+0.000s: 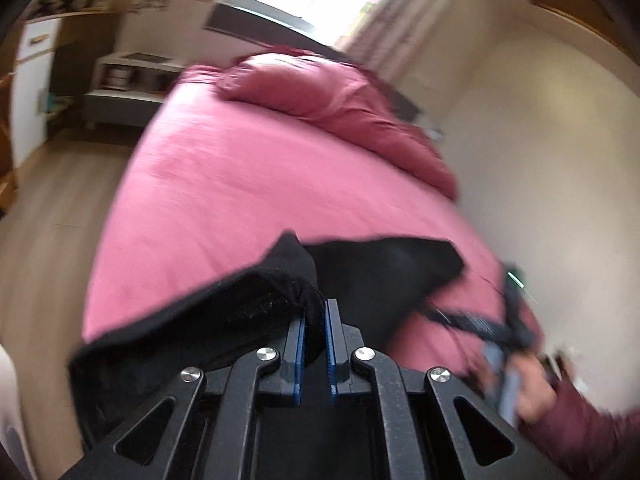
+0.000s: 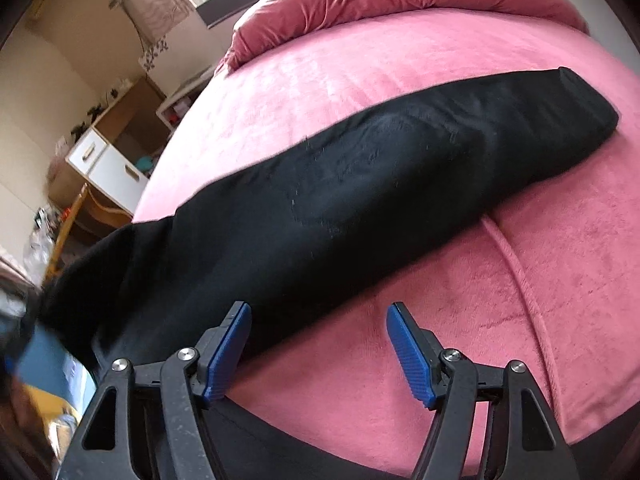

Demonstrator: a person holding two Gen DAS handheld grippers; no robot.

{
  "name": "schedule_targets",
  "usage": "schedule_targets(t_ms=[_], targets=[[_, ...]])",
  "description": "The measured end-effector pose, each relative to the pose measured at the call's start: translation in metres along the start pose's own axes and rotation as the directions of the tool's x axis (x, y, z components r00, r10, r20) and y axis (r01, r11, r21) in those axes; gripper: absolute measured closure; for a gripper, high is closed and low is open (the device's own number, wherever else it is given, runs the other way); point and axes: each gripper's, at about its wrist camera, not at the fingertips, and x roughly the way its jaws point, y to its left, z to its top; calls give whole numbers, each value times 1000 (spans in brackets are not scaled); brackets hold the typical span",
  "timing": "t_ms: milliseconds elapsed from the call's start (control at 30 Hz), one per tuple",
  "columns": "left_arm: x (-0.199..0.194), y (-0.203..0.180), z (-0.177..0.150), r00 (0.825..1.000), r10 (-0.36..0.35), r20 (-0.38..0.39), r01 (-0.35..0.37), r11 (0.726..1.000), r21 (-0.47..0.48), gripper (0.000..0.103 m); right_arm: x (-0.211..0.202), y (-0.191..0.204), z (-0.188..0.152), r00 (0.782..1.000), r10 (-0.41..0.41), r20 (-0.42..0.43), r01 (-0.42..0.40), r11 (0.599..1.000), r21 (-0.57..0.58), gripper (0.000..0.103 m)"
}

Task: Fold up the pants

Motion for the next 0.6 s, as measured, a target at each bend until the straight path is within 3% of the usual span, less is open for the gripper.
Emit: schedule_targets(t_ms=[200,533,600], targets=[[-61,-25,-50,986,-165,17,165,986,-13,95,-3,5,29,999,37,18,-37,999,32,32],[-96,-36,-78,980,-188,-64,191,980,47,95,10,-9,88,997,50,62,-60,984,168,33],[-99,-36,-85,979,-188,-82,192,980,44,96,17,-17,101,998,36,58,-47,978,203,37]])
